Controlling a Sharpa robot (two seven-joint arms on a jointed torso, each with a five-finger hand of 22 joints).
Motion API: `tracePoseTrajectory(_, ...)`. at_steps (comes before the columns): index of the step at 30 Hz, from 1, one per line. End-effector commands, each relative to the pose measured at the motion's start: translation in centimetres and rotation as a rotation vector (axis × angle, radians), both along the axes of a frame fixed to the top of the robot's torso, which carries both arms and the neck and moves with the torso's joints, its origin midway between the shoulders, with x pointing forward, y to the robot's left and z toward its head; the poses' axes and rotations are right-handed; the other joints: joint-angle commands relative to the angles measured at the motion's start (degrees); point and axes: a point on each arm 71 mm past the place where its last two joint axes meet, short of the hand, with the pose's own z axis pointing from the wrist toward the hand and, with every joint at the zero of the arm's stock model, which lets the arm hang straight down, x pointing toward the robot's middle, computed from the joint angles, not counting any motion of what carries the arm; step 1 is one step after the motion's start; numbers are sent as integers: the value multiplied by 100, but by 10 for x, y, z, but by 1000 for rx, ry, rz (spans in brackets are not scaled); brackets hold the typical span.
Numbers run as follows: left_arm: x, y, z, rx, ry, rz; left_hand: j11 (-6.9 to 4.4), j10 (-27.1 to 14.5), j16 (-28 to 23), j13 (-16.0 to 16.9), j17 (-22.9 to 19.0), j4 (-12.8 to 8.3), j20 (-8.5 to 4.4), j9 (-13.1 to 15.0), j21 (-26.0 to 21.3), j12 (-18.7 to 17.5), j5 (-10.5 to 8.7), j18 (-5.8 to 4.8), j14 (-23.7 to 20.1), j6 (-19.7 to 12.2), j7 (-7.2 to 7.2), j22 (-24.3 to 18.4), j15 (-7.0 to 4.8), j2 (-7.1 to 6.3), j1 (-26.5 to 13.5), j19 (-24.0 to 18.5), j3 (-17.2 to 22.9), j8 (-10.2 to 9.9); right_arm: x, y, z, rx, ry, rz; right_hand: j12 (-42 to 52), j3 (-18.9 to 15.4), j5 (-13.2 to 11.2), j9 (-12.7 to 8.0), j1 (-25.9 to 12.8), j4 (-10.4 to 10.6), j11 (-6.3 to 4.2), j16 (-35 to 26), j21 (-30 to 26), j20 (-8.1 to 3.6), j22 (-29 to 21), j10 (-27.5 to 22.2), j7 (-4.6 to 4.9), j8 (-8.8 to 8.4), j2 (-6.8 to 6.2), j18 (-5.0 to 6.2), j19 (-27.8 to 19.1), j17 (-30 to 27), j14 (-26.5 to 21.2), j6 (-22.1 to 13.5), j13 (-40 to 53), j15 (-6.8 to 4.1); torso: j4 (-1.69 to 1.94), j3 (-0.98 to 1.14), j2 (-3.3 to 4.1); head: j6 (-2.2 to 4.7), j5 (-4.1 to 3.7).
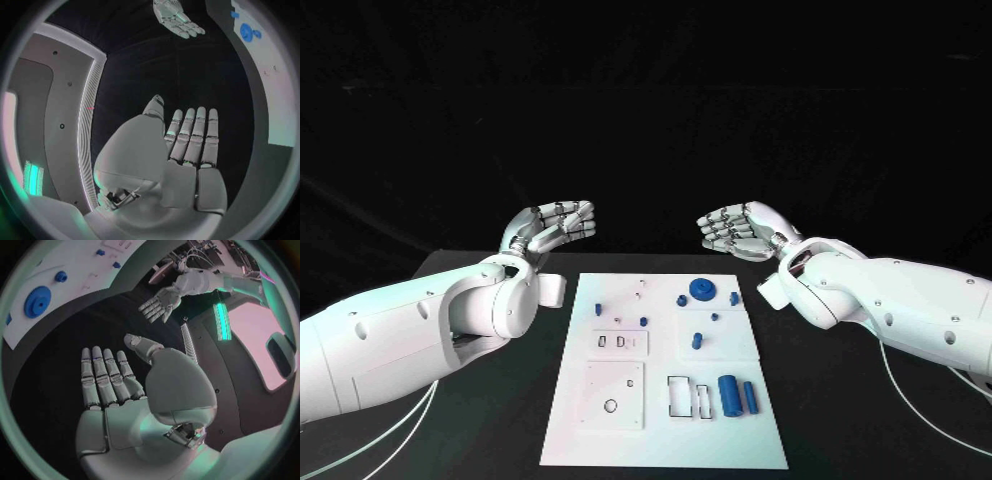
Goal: Assemble the parts on the task board
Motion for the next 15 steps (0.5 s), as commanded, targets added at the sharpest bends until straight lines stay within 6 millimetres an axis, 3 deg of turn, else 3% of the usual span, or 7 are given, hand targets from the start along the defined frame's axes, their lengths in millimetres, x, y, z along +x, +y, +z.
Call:
tracePoseTrajectory(1,-4,-6,6,2,-18,-73,-103,616,182,27,120,-10,-55,52,124,58,82,124,594,361,133,-7,-123,40,184,388,-178,120,-2,6,-2,-216,-15,71,-74,-30,-100,31,-30,-130,-145,141,123,-37,-6,672,265,112,-169,196,726,138,767,502,23,-179,17,-15,120,16,-17)
tracePoseTrajectory(5,-8,-6,12,2,-26,-91,-118,692,179,33,137,-7,-66,48,125,56,99,125,624,364,127,-19,-136,29,203,425,-218,113,-3,10,-2,-385,-27,99,-102,-275,-107,39,-139,-87,-202,219,151,-92,-15,848,221,118,-313,209,954,241,1025,597,31,-253,33,-24,219,15,-42)
tracePoseTrajectory(8,-10,-7,14,0,-29,-103,-135,773,191,42,165,16,-82,43,128,52,81,126,678,360,127,-32,-153,19,193,470,-280,103,-3,14,-2,-498,-56,116,-131,-505,138,55,-153,-54,-243,258,145,-142,-36,947,181,135,-417,206,1111,337,1178,691,33,-306,50,-31,277,-4,-43)
tracePoseTrajectory(10,-11,-8,15,-3,-28,-112,-135,781,190,43,169,20,-84,42,127,47,68,125,683,357,128,-36,-155,14,190,477,-296,100,-4,16,-1,-571,-82,125,-102,-600,159,76,-122,-47,-296,327,179,-199,-31,1093,132,160,-444,212,1272,423,1355,777,48,-368,61,-41,307,-5,-72)
tracePoseTrajectory(12,-13,-10,16,-5,-28,-121,-135,781,190,43,170,20,-84,42,127,46,67,125,683,357,128,-36,-155,14,189,477,-296,100,-4,19,-1,-632,-106,135,-75,-677,138,99,-96,-28,-359,433,243,-281,-11,1257,79,177,-461,213,1482,540,1598,859,65,-454,66,-55,341,-18,-85)
tracePoseTrajectory(15,-15,-13,17,-7,-30,-137,-132,781,188,42,176,31,-86,40,124,33,53,123,687,354,132,-42,-155,10,177,484,-321,97,-6,24,-1,-710,-141,148,-69,-768,166,106,-72,26,-488,790,503,-517,99,1491,-11,126,-493,218,2079,894,2295,868,98,-688,72,-66,391,-31,-102)
